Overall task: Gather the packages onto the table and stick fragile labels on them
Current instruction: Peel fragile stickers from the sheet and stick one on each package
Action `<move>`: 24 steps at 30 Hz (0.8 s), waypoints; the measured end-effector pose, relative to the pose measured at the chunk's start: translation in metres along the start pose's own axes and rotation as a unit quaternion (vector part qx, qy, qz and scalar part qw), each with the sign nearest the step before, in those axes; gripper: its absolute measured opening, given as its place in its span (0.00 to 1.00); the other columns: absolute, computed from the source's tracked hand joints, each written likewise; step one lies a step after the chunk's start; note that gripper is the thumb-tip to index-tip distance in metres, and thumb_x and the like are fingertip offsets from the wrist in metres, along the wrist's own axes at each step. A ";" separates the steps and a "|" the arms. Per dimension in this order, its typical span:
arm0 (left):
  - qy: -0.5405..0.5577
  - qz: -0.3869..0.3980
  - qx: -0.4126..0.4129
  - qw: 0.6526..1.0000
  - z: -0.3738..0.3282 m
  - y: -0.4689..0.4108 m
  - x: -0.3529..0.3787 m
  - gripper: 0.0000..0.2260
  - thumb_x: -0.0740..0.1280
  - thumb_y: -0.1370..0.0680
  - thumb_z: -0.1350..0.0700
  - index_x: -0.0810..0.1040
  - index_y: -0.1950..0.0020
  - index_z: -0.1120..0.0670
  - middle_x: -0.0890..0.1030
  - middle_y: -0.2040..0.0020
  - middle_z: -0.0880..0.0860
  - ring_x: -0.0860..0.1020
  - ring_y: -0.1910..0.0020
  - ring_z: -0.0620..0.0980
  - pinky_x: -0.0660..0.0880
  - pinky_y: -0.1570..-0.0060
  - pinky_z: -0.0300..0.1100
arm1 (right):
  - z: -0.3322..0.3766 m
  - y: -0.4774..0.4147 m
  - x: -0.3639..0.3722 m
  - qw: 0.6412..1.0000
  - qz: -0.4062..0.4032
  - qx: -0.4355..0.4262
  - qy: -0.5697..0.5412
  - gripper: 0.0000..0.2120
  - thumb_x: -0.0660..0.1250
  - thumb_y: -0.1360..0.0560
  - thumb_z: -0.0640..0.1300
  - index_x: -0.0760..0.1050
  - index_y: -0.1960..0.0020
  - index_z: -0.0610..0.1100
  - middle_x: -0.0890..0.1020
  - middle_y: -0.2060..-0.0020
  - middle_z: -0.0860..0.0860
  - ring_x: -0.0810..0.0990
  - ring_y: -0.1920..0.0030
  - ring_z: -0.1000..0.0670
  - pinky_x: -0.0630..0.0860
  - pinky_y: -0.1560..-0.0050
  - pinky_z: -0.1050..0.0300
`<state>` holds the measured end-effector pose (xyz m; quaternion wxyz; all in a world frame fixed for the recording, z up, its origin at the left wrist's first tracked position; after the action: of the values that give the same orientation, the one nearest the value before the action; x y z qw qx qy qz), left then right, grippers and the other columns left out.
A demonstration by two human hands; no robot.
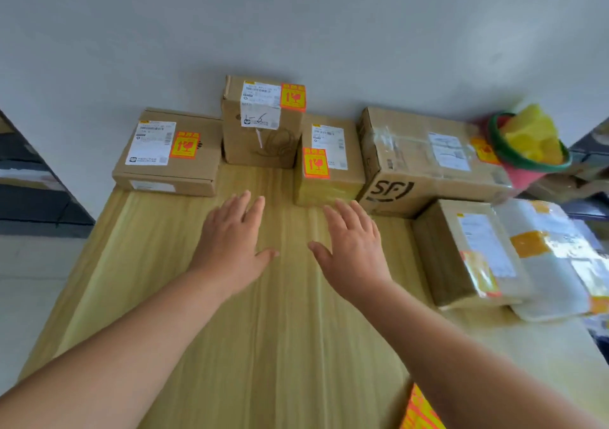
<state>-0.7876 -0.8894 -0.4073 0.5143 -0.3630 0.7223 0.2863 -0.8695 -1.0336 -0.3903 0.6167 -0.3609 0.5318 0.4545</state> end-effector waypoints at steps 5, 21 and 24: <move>0.047 0.029 0.032 0.998 -0.093 0.027 0.009 0.40 0.64 0.25 0.39 0.48 0.22 0.52 0.50 0.22 0.54 0.51 0.24 0.52 0.49 0.25 0.47 | -0.084 0.061 -0.033 0.997 -0.030 0.061 -0.029 0.32 0.59 0.22 0.58 0.55 0.23 0.48 0.55 0.23 0.50 0.48 0.23 0.48 0.45 0.25 0.54; 0.135 0.139 0.015 0.981 -0.284 0.048 0.093 0.39 0.63 0.24 0.39 0.46 0.22 0.49 0.51 0.22 0.49 0.51 0.23 0.49 0.54 0.27 0.46 | -0.323 0.113 -0.026 0.924 -0.013 0.348 -0.161 0.44 0.64 0.29 0.67 0.54 0.24 0.44 0.60 0.25 0.44 0.60 0.26 0.42 0.63 0.29 0.42; 0.186 0.171 -0.034 0.967 -0.287 0.039 0.111 0.39 0.64 0.24 0.41 0.45 0.22 0.49 0.52 0.22 0.50 0.55 0.24 0.50 0.58 0.28 0.48 | -0.330 0.113 -0.021 0.912 -0.031 0.362 -0.191 0.41 0.68 0.29 0.63 0.58 0.26 0.42 0.66 0.29 0.45 0.67 0.30 0.41 0.68 0.34 0.43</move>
<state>-0.9964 -1.1185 -0.4226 0.3016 -0.2984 0.8465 0.3217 -1.0845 -1.3070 -0.4229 0.8086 -0.0362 0.5206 0.2718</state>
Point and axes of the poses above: each hand's wrist, its own y-axis away from the middle knuckle, its own x-axis out of the palm, z = x × y, the point moved 9 cm from there along -y, towards the middle knuckle
